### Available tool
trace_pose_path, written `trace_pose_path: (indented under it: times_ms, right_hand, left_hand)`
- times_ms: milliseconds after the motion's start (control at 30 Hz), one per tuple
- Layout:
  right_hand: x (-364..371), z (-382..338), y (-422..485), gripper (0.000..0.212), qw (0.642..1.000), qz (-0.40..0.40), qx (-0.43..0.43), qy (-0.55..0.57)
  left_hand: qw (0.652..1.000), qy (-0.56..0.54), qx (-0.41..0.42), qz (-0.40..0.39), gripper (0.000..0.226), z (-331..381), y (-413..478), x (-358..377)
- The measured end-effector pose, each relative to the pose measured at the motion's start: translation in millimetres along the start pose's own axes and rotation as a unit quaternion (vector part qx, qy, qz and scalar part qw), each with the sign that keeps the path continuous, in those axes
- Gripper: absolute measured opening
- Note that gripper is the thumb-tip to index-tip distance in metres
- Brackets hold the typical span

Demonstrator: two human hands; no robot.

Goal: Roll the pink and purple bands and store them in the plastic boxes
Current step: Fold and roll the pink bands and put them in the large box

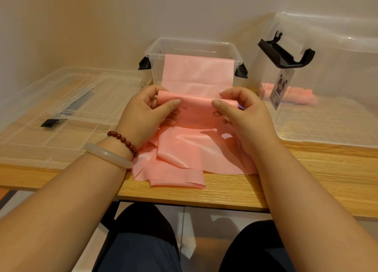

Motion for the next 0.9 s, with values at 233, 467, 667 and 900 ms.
trace_pose_path:
  times_ms: [233,467,667,900]
  right_hand:
    - [-2.9,-2.7,-1.5,0.011,1.0,0.012,-0.01,0.001]
    - [-3.1,-0.8,0.2,0.006,0.999,0.027,-0.01,0.017]
    - [-0.8,-0.1,-0.3,0.031,1.0,-0.001,-0.004,0.024]
    - [-2.3,-1.6,1.0,0.004,0.999,0.015,-0.016,0.023]
  left_hand:
    - [1.0,-0.007,0.001,-0.002,0.018,1.0,-0.5,0.2]
    - [1.0,-0.006,0.009,-0.005,0.017,1.3,-0.6,0.4]
    - [1.0,0.023,0.003,0.016,0.006,-0.9,0.1,-1.8]
    - [0.999,0.03,0.008,0.01,0.016,2.2,-1.1,-1.7]
Point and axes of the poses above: each hand's wrist, its own y-axis towards the middle knuckle, its own x-axis out of the palm, z = x × y, the point moved 5 cm from there along y, towards the middle knuckle, and after that the axes turned 2 degrees about x, right-handed, at the moved point
